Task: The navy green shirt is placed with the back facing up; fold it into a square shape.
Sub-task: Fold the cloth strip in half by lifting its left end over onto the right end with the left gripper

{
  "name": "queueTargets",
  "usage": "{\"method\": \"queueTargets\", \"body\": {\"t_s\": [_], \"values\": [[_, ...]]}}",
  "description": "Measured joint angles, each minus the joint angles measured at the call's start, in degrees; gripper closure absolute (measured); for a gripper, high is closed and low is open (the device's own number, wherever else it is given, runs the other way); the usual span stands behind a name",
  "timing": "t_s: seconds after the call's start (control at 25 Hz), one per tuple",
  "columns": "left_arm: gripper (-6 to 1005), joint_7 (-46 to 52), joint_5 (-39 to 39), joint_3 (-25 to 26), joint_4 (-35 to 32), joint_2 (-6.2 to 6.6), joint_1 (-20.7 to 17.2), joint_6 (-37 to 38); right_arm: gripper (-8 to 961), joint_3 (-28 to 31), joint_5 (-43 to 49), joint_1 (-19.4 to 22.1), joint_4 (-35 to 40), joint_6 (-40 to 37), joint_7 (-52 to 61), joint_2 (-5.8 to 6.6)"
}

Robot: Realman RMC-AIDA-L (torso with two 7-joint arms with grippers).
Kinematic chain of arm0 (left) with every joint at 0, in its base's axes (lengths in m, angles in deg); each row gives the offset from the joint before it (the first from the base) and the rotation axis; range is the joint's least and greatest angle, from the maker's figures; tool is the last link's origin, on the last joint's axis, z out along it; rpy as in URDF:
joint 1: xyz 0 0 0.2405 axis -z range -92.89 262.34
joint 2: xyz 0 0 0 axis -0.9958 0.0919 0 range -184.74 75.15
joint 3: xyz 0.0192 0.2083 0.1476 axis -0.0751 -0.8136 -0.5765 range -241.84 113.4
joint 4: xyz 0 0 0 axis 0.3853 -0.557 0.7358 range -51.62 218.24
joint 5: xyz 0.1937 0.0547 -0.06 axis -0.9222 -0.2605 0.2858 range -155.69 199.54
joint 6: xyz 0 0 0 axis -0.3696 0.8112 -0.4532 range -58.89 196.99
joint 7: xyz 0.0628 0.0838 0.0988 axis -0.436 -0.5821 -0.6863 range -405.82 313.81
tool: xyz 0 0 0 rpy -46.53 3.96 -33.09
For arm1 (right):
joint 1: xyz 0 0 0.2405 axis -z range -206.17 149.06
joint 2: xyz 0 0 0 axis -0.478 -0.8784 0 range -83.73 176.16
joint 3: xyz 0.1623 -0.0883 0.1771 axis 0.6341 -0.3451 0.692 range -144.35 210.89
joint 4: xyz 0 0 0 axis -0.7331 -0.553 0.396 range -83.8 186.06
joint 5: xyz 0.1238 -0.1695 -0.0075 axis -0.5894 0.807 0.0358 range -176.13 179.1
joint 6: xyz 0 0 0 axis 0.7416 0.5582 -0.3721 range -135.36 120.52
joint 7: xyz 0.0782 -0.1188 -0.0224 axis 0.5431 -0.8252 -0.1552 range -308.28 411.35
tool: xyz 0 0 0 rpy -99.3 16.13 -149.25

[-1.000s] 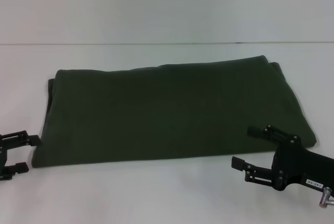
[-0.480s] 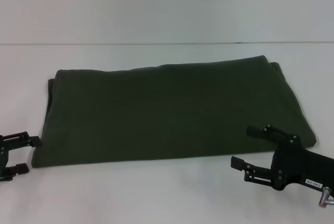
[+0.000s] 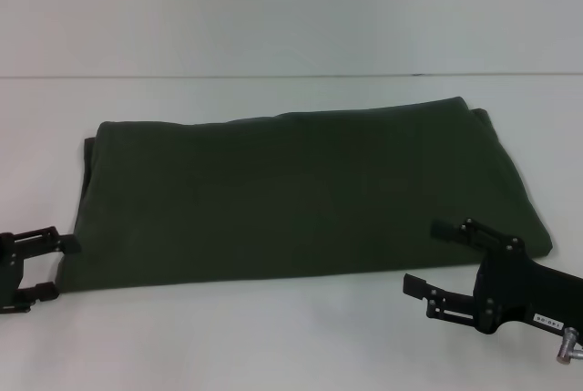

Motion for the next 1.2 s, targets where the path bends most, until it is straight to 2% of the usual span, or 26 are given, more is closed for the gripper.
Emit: {"method": "queueTargets", "body": {"t_s": [0.56, 0.84, 1.2], "values": [[141, 0.14, 0.0, -0.1, 1.25, -0.09, 1.15, -1.96, 38, -0.04, 0.0, -0.11, 0.0, -0.16, 0.0, 0.0], [140, 0.09, 0.01, -1.52, 2.72, -0.09, 3.59, -3.85, 38, -0.09, 0.0, -0.14, 0.0, -0.23, 0.0, 0.01], [141, 0.05, 0.03, -1.65, 2.84, -0.16, 4.72, -4.08, 39, -0.09, -0.05, -0.14, -0.04, -0.25, 0.0, 0.01]]}}
